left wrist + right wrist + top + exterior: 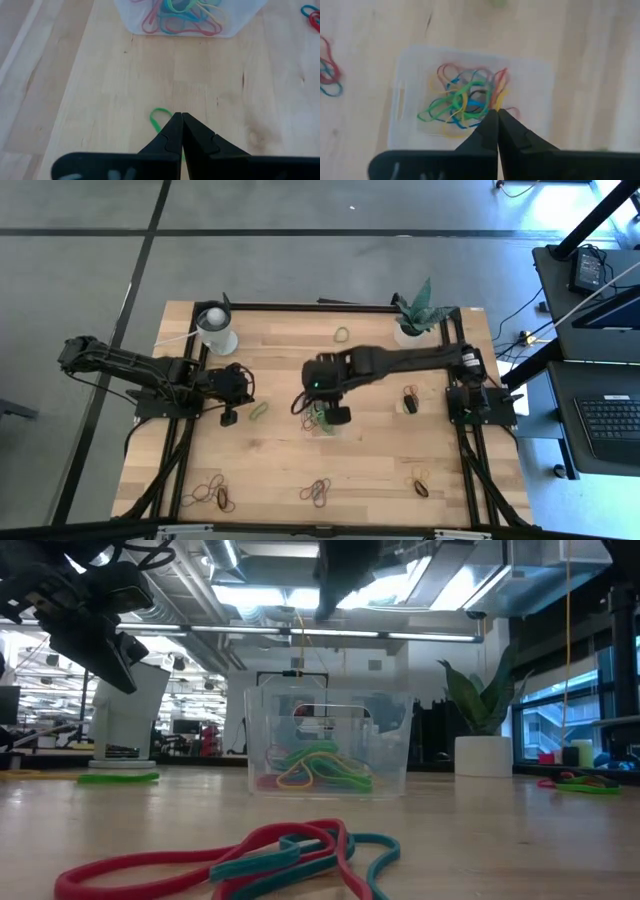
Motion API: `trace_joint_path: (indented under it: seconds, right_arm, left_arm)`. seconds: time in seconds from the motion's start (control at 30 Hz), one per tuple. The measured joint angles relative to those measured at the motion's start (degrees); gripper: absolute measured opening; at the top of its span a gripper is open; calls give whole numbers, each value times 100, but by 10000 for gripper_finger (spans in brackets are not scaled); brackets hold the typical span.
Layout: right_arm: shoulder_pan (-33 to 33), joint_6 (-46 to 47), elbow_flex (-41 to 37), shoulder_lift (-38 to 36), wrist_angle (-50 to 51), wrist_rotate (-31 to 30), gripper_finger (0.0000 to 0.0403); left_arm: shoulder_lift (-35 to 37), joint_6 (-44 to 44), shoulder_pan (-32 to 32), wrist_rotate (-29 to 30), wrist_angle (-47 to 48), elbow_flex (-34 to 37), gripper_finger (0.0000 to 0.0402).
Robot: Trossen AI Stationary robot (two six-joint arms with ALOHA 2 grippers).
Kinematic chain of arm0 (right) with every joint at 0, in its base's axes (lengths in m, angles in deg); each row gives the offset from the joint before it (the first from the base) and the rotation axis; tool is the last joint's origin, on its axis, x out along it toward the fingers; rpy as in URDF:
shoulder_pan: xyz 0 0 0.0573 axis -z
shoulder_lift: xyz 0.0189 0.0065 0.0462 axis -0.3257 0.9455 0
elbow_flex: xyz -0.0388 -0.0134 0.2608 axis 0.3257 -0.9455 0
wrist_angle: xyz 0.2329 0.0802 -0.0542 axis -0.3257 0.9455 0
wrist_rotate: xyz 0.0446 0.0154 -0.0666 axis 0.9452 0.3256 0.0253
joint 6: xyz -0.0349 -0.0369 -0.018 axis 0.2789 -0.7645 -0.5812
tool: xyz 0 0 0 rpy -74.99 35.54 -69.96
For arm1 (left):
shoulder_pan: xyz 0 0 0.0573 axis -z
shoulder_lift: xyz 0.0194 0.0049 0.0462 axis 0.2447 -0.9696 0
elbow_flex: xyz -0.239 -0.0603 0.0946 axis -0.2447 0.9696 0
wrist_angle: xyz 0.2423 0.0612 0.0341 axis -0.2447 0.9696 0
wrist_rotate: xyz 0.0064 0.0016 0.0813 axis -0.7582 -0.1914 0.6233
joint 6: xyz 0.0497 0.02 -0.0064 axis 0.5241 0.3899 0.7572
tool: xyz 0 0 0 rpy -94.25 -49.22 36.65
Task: Pick and place rubber bands into bin
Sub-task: Put the yellow rubber band into the transparent bin
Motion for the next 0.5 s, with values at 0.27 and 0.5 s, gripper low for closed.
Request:
trace_joint_path:
  seconds: [0.27, 0.5]
  right_arm:
    - [-146, 770, -1904, 4, -1991, 1, 1]
    - [-153, 1742, -2231, 4, -2515, 1, 64]
  left_arm:
    - [1, -248, 0, -43, 2, 0, 2]
    - [0, -53, 0, -46, 2, 2, 2]
